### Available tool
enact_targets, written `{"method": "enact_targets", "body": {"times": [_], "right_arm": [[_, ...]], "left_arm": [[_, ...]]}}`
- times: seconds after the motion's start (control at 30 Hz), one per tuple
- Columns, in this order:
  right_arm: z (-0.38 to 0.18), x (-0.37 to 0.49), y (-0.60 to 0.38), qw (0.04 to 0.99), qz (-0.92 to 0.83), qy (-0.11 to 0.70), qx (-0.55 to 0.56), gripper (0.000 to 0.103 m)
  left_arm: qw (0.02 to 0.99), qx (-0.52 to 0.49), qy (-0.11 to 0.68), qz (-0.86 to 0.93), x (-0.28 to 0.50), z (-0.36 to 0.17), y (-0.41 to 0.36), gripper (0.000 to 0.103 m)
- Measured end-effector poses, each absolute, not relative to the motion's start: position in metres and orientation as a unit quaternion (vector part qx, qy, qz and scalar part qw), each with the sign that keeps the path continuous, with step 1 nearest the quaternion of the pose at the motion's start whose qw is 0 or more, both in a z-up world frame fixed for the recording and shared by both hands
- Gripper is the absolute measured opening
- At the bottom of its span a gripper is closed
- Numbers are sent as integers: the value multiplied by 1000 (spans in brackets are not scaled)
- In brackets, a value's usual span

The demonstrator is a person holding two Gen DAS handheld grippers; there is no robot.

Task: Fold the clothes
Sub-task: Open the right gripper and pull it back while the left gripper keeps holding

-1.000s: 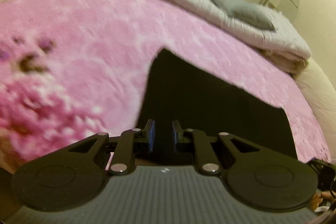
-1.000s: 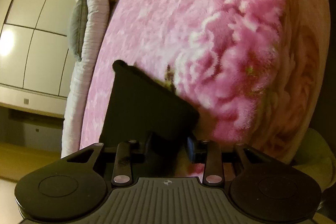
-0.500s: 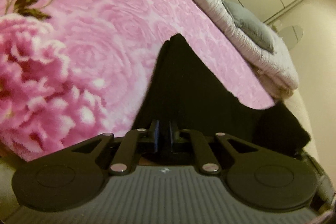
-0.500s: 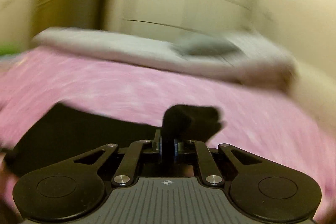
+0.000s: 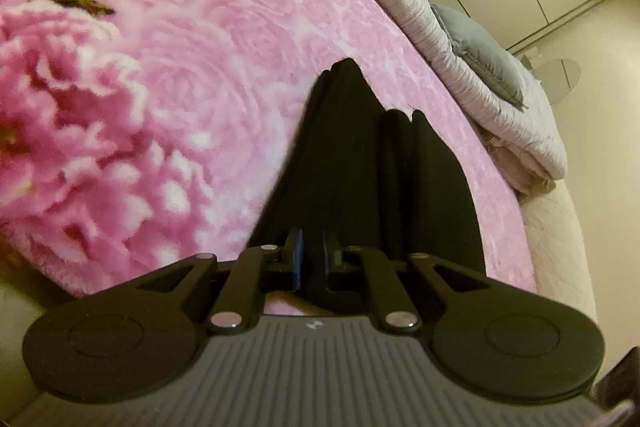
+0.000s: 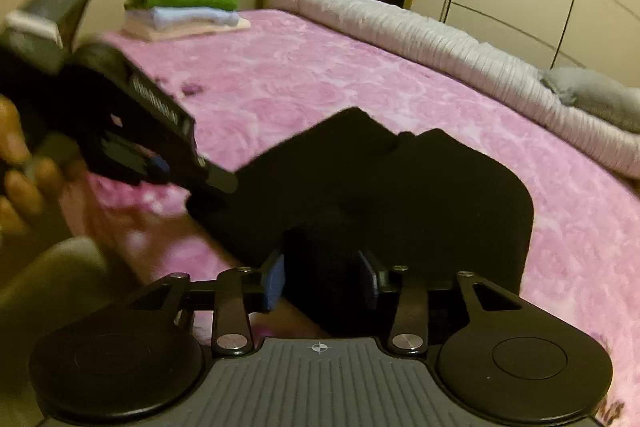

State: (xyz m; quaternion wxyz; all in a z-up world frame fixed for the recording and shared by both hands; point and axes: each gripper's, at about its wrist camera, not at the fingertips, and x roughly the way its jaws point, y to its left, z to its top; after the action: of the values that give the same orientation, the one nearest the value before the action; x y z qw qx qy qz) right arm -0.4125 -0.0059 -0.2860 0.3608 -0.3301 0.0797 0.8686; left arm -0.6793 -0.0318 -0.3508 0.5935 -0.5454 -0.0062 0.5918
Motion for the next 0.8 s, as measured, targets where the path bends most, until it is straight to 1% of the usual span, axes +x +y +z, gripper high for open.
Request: {"method": "enact_targets", "body": {"times": [0.1,0.17,0.3,0.4,0.6,0.8], "right_arm": [[-264,-387,-11,375,868,125,-299,45],[-255,-365,-6,398,853,174,-289,46],[-251,-316,10,451,793,290,-291,46],[-251,-293,25,461,764,345,-292,46],[-231,-281,53,428,781,361,-276,46],[-238,-292,87,391,797,359,-290,46]], "left_arm": [[595,-534,13,601,-673,-342,-35,8],[596,-523,34,608,-668,-337,-37,9],[595,-502,83,622,-654,-327,-39,13],[603,-491,104,620,-643,-320,-41,14],[620,-476,118,613,-631,-308,-37,17],[635,-473,138,596,-627,-303,-14,18]]}}
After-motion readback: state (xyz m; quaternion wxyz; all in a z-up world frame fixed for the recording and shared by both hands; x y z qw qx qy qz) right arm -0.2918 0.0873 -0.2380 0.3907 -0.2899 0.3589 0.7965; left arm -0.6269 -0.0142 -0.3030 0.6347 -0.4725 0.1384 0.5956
